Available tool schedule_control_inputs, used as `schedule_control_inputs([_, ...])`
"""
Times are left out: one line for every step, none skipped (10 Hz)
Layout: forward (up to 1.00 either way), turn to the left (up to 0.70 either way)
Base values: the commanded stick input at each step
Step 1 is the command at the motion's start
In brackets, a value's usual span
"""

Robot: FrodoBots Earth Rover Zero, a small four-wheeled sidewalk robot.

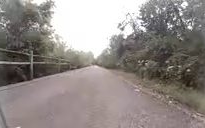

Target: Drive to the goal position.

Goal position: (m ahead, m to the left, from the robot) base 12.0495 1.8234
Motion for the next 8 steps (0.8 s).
schedule_control_inputs([0.70,0.26])
schedule_control_inputs([0.70,0.34])
schedule_control_inputs([0.70,0.33])
schedule_control_inputs([0.70,0.23])
schedule_control_inputs([0.70,0.12])
schedule_control_inputs([0.70,0.01])
schedule_control_inputs([0.70,0.00])
schedule_control_inputs([0.70,0.01])
